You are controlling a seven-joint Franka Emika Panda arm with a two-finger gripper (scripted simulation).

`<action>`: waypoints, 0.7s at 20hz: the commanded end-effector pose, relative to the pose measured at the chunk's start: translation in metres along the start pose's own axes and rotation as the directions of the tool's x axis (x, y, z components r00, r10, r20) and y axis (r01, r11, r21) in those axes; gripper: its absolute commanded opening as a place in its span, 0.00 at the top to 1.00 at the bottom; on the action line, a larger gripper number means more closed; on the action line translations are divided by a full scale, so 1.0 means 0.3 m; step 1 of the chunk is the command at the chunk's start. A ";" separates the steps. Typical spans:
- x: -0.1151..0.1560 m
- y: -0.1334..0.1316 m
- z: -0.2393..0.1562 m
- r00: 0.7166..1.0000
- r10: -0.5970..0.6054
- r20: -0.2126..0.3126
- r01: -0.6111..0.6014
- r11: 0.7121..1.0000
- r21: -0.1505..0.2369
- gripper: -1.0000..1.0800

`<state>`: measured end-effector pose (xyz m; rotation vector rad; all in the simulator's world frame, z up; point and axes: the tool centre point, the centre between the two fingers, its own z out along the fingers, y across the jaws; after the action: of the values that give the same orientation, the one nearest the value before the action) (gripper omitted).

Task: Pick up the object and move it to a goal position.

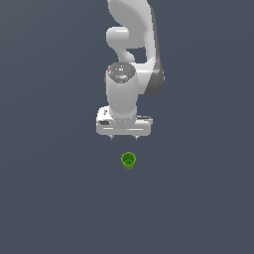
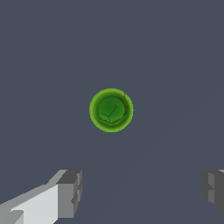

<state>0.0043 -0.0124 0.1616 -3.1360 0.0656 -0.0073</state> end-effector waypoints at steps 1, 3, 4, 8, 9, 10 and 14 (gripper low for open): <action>0.000 0.000 0.000 1.000 0.000 0.000 0.000 1.000 0.000 0.04; 0.002 -0.002 -0.003 1.000 -0.004 -0.002 0.004 1.000 -0.001 0.04; 0.005 -0.004 -0.006 1.000 -0.009 -0.005 0.009 1.000 -0.001 0.04; 0.026 -0.021 -0.030 0.999 -0.044 -0.022 0.044 0.999 -0.007 0.04; 0.030 -0.024 -0.034 0.998 -0.051 -0.026 0.051 0.999 -0.008 0.04; 0.032 -0.026 -0.037 0.998 -0.056 -0.028 0.056 0.998 -0.009 0.04; 0.033 -0.027 -0.038 0.998 -0.057 -0.028 0.057 0.998 -0.009 0.04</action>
<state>0.0145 -0.0046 0.1732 -3.1452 -0.0242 -0.0529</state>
